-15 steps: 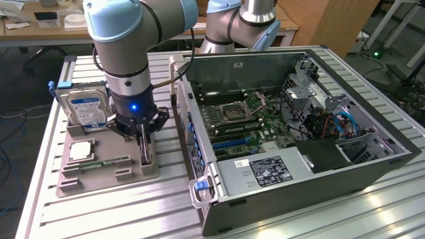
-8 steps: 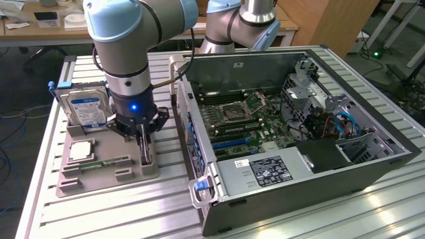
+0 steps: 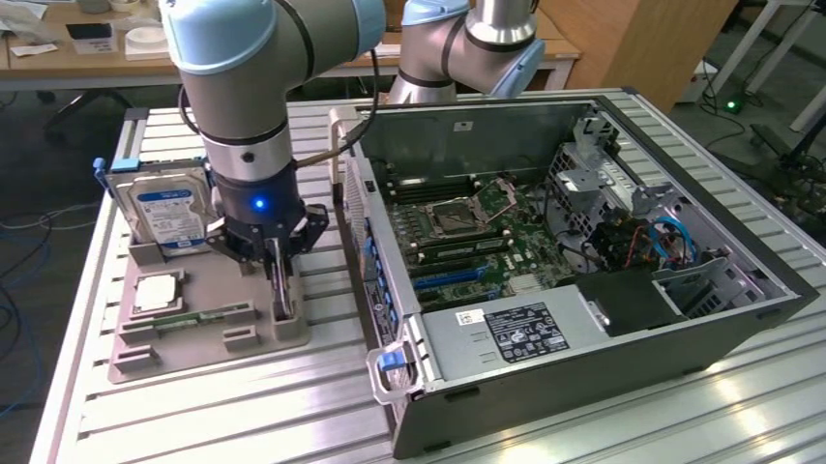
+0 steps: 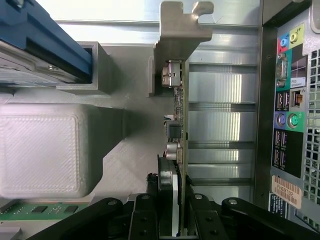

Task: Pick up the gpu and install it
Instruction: 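Pick up the gpu and move the gpu toward the slot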

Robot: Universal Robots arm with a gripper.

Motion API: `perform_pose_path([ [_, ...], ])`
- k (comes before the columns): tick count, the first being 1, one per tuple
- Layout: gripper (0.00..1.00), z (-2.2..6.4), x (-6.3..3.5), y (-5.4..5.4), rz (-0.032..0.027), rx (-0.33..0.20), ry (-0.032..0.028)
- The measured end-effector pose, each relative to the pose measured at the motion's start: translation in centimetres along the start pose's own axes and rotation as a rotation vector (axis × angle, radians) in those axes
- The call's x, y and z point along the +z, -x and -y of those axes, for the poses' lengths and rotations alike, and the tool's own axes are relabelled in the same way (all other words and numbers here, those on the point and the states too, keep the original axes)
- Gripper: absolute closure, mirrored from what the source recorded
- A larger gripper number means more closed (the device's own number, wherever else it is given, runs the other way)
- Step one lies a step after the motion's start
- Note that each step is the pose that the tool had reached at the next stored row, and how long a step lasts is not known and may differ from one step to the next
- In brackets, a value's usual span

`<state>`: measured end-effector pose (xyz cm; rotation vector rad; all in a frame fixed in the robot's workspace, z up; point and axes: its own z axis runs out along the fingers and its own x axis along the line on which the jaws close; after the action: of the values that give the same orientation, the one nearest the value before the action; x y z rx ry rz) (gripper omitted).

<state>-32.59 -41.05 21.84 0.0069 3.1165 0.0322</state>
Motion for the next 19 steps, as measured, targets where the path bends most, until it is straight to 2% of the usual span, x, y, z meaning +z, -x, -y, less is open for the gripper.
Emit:
perform_pose_path([
  [19,0.72,-0.04,-1.74,0.0,0.0000,0.000,0.0001],
])
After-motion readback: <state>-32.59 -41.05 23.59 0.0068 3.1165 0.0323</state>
